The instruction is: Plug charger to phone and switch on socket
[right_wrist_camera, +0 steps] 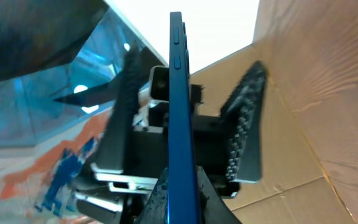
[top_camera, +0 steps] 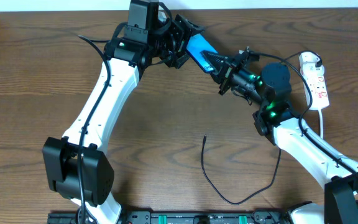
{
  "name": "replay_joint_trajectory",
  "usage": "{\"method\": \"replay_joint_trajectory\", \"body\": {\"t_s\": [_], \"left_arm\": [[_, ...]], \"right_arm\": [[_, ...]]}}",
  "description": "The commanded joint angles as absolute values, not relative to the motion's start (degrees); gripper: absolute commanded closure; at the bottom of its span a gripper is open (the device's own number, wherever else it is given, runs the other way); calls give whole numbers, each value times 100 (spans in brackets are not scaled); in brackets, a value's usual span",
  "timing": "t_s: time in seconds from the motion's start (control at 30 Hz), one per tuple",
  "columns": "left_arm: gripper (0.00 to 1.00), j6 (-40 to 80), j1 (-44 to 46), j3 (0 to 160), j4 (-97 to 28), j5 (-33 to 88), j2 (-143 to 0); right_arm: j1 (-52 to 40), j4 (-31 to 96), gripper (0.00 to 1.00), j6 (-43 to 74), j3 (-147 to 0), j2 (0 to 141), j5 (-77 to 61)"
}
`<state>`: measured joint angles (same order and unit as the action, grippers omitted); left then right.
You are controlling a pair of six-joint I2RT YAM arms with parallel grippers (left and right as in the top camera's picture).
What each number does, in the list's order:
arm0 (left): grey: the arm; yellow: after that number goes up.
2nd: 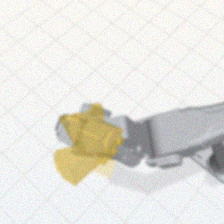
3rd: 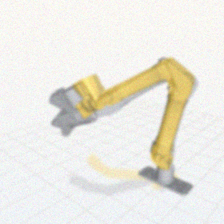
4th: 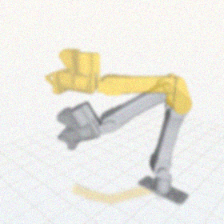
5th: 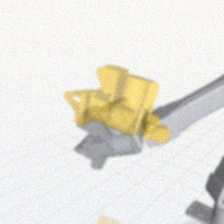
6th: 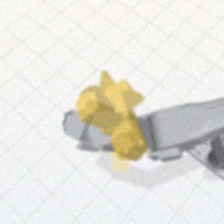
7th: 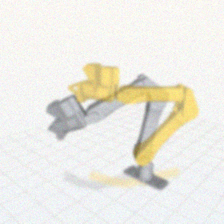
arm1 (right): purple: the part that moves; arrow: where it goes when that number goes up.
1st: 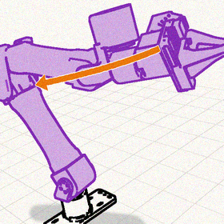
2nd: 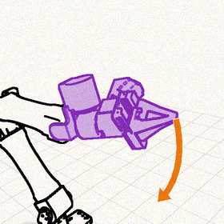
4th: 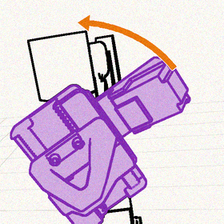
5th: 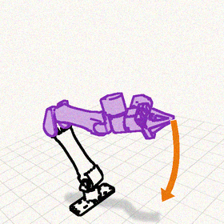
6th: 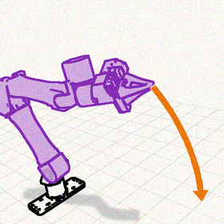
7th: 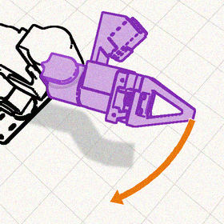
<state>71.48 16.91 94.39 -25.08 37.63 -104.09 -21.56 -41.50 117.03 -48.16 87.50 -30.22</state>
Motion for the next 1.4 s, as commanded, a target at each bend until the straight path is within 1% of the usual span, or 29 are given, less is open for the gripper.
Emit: {"method": "replay_joint_trajectory", "body": {"t_s": [0.0,0.07,0.67,0.93,1.23,1.37], "left_arm": [[33,7067,1678,9384,-2467,3854,-10374],[35,7078,1678,9384,-2438,3857,-10374],[35,7216,1680,9384,-2121,3863,-10374],[35,7229,1680,9384,-1765,4167,-10374],[36,7251,1678,9384,-1695,4224,-10374],[51,7251,1678,9384,-1695,4224,-10374]], "right_arm": [[-2141,-4248,99,11756,-4897,8713,-2902],[-2141,-4246,98,11756,-4897,8713,-2899],[-2141,-4313,98,11756,-4897,8713,-2773],[-2141,-4703,99,11756,-4897,8713,-2729],[-2141,-4720,99,11756,-4897,8713,-2731],[-2141,-4722,99,11756,-4897,8713,-2731]]}}
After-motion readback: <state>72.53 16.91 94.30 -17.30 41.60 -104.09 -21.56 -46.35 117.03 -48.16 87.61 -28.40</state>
